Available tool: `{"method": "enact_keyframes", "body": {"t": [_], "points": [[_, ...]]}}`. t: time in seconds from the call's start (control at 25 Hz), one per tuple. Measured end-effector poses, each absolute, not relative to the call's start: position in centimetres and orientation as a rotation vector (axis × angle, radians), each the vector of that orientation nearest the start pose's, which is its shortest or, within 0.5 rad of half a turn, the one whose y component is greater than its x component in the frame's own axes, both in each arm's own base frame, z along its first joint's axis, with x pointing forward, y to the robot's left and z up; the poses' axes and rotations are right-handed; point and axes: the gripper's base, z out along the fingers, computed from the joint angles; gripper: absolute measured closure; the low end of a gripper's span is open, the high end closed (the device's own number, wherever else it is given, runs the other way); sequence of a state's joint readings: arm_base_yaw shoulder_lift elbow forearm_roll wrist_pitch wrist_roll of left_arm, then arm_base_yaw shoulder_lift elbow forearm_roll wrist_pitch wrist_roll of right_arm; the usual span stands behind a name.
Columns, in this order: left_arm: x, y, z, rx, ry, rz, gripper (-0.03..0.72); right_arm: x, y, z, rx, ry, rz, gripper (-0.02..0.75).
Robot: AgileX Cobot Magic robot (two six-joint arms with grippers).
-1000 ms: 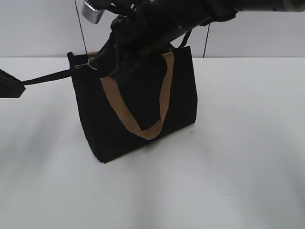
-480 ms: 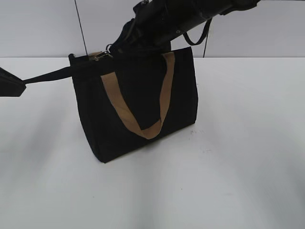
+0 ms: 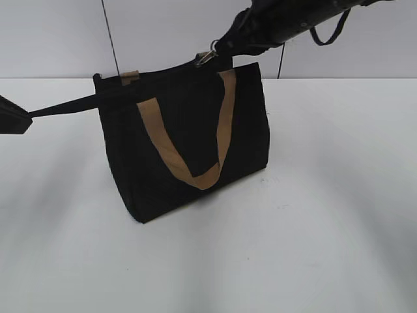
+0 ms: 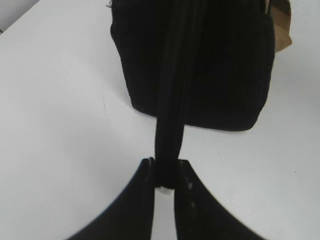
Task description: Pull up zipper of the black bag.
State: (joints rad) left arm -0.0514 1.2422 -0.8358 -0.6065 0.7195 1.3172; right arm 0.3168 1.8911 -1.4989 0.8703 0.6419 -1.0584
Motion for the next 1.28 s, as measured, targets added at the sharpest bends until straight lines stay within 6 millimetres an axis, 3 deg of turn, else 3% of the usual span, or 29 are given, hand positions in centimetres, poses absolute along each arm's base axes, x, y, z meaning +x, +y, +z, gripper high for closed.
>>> {"method": "enact_keyframes", "body": {"t": [0.24, 0.56, 0.64, 0.72, 0.8, 0.88, 1.0, 1.28], "points": [[23.8, -4.7, 27.7, 1.173, 2.118, -0.137, 0.617, 40.9, 13.6, 27.0, -0.824, 2.128, 0.517, 0.738], [23.9, -4.7, 27.7, 1.155, 2.116, -0.151, 0.618, 40.9, 13.1, 26.9, -0.814, 2.142, 0.541, 0.734], [23.9, -4.8, 27.8, 1.15, 2.116, -0.158, 0.615, 40.9, 13.0, 27.1, -0.823, 2.133, 0.531, 0.659], [23.9, -4.8, 27.8, 1.129, 2.118, -0.173, 0.548, 41.0, 12.4, 27.5, -0.812, 2.123, 0.511, 0.504], [23.9, -5.0, 28.0, 1.09, 2.115, -0.211, 0.403, 40.8, 12.1, 28.1, -0.812, 2.114, 0.503, 0.336], [24.1, -5.2, 28.2, 1.016, 2.114, -0.264, 0.233, 40.3, 12.1, 28.8, -0.825, 2.104, 0.511, 0.264], [24.3, -5.4, 28.5, 0.92, 2.117, -0.313, 0.118, 39.4, 12.0, 30.1, -0.865, 2.089, 0.515, 0.244], [24.5, -4.6, 28.3, 0.669, 2.262, -0.302, 0.111, 36.8, 10.2, 32.0, -1.016, 2.207, 0.296, 0.246]]}}
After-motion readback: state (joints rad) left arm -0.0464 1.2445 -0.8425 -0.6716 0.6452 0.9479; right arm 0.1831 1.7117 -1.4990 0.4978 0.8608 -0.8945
